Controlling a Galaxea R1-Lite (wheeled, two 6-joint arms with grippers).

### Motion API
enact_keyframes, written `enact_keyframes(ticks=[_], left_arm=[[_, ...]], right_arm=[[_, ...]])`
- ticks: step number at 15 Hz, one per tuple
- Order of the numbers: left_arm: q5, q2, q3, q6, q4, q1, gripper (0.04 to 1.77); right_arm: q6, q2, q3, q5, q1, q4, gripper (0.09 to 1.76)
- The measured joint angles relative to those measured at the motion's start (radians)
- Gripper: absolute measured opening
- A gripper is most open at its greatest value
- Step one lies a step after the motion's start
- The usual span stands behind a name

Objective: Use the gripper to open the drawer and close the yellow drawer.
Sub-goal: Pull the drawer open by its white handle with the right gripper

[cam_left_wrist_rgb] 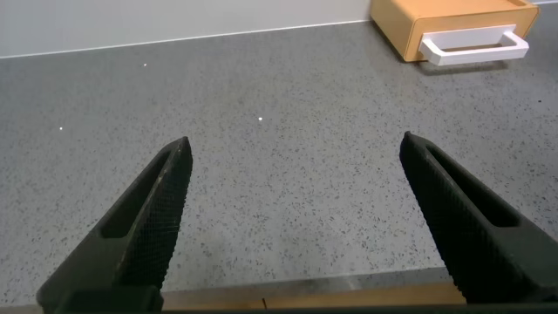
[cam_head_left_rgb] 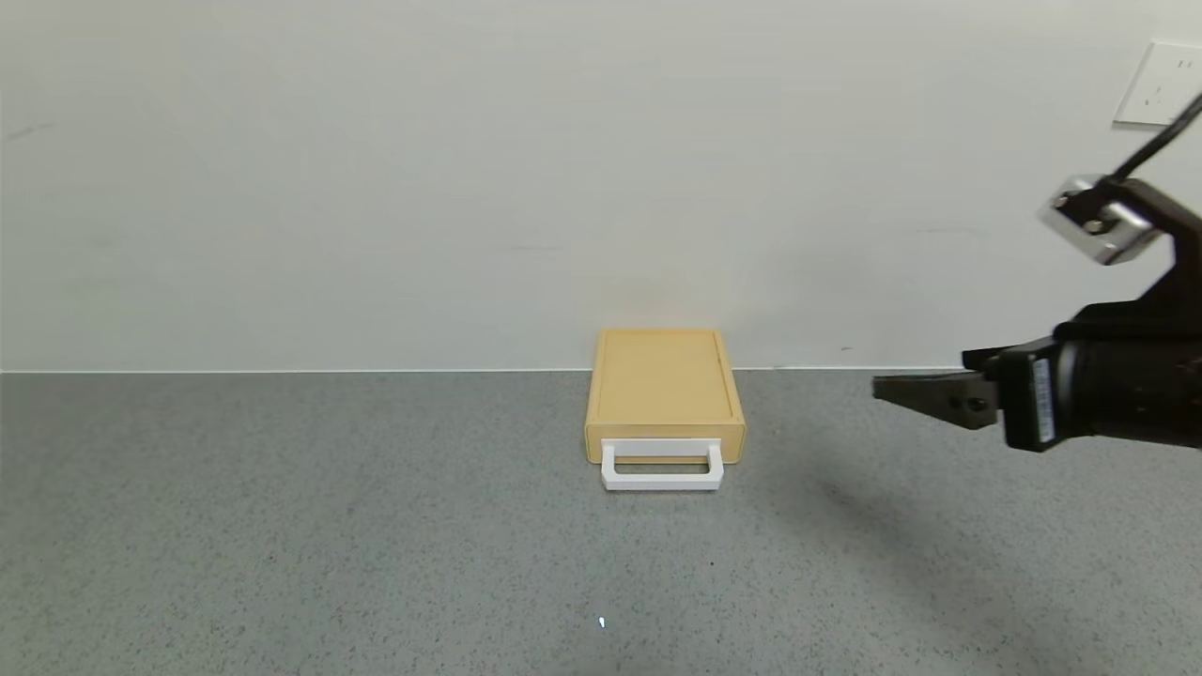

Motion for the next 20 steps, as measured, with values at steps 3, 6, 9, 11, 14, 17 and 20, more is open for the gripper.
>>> enact_keyframes(ticks=[3, 6, 9, 11, 14, 17, 20], left_arm=[[0.000, 0.000, 0.000, 0.000, 0.000, 0.000, 1.72], [0.000, 0.000, 0.000, 0.000, 0.000, 0.000, 1.72], [0.000, 0.000, 0.000, 0.000, 0.000, 0.000, 1.72], [0.000, 0.000, 0.000, 0.000, 0.000, 0.000, 1.72], [0.000, 0.000, 0.000, 0.000, 0.000, 0.000, 1.72], [0.000, 0.000, 0.000, -0.001, 0.000, 0.000, 1.72], [-0.001, 0.000, 0.000, -0.001, 0.000, 0.000, 1.72]], right_arm=[[0.018, 0.159, -0.107, -0.011, 0.088, 0.000, 1.71], [0.029, 0.284, -0.187, -0.019, 0.145, 0.001, 1.71], [0.047, 0.395, -0.248, -0.039, 0.183, -0.005, 1.59], [0.049, 0.455, -0.274, -0.040, 0.197, -0.009, 1.24], [0.059, 0.518, -0.307, -0.043, 0.201, -0.007, 0.88], [0.118, 0.577, -0.369, -0.077, 0.209, 0.003, 0.10], [0.163, 0.640, -0.425, -0.124, 0.228, 0.004, 0.11]])
